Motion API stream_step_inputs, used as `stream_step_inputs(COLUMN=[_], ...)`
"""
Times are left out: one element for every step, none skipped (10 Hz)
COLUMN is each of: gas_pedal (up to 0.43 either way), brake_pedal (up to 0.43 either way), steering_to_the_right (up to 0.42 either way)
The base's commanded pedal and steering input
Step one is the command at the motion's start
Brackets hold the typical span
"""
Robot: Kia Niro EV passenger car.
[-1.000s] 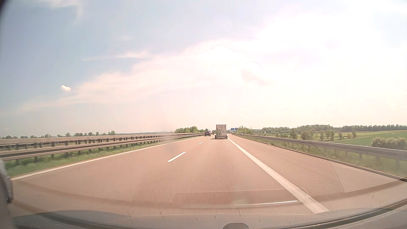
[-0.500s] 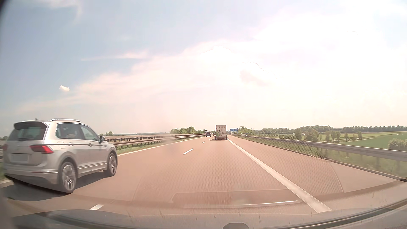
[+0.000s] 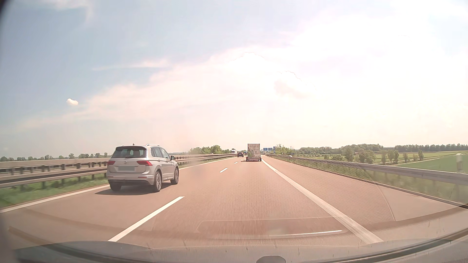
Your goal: Follow the waypoints while adhering to traffic rules and regulations
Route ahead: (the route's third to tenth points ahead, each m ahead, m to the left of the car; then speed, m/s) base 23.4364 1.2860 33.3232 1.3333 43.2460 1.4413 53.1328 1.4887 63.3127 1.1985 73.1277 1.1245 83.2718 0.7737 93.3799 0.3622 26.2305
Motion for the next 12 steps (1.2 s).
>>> stream_step_inputs(gas_pedal=[0.098,0.110,0.150,0.169,0.169,0.169,0.169,0.169,0.169,0.169,0.169,0.157], brake_pedal=[0.000,0.000,0.000,0.000,0.000,0.000,0.000,0.000,0.000,0.000,0.000,0.000], steering_to_the_right=[-0.001,-0.001,-0.001,-0.001,-0.001,-0.001,-0.001,0.000,0.000,0.000,0.000,0.000])
